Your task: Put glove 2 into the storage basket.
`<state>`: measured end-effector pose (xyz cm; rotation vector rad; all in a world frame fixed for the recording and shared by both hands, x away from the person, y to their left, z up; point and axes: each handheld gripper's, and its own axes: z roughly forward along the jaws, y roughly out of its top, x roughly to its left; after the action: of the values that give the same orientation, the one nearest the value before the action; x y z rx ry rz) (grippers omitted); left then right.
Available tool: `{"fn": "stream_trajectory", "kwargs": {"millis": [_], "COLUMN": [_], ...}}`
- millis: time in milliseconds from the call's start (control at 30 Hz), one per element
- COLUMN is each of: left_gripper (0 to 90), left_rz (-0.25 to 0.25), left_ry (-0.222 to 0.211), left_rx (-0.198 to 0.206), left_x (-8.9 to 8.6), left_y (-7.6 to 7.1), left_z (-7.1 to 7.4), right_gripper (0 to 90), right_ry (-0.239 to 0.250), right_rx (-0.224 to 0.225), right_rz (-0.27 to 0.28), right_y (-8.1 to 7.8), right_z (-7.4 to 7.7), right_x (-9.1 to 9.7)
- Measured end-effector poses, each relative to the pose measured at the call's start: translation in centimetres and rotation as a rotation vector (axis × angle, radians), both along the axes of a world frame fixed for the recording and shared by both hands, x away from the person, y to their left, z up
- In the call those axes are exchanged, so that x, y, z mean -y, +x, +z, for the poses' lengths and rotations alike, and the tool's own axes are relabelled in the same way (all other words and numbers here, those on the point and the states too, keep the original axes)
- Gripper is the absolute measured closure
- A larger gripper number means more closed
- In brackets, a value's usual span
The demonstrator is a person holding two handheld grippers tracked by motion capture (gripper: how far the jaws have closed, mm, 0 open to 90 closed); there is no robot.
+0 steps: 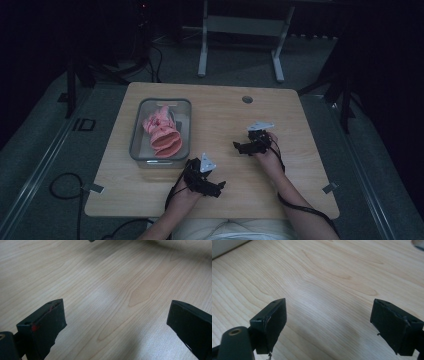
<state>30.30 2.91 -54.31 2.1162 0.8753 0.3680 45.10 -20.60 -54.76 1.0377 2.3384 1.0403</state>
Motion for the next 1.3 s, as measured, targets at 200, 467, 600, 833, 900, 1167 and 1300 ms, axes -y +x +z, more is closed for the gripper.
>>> {"fn": "stream_trajectory", "kwargs": {"millis": [200, 467, 600, 833, 900, 1167, 1300], "left_gripper": [1.6, 1.6, 1.6, 1.6, 1.6, 1.6, 1.6], "left_rz": [0.000, -0.026, -0.022, -0.011, -0.010, 0.002, -0.002], "left_ry": [0.031, 0.019, 0.012, 0.016, 0.017, 0.009, 0.015], "left_rx": [0.004, 0.003, 0.013, 0.015, 0.012, 0.014, 0.020], "left_x": [0.1, 0.1, -0.1, -0.2, -0.2, -0.3, -0.2], "left_y": [0.0, -0.1, -0.2, -0.2, -0.3, -0.4, -0.5], "left_z": [-0.6, -0.8, -0.7, -0.8, -0.9, -1.0, -1.0], "right_gripper": [13.4, 13.6, 13.8, 13.6, 13.6, 13.6, 13.6], "right_ry": [0.009, 0.020, 0.032, 0.033, 0.034, 0.040, 0.038], "right_rx": [0.020, 0.022, 0.021, 0.035, 0.032, 0.037, 0.040], "right_rz": [-0.005, -0.029, -0.042, -0.044, -0.044, -0.055, -0.052], "right_y": [-0.3, -0.6, -0.8, -1.1, -1.1, -1.2, -1.2], "right_z": [-0.1, -0.6, -0.7, -0.7, -0.8, -0.8, -0.9], "right_x": [0.7, 1.6, 2.1, 2.5, 2.7, 3.0, 3.1]}}
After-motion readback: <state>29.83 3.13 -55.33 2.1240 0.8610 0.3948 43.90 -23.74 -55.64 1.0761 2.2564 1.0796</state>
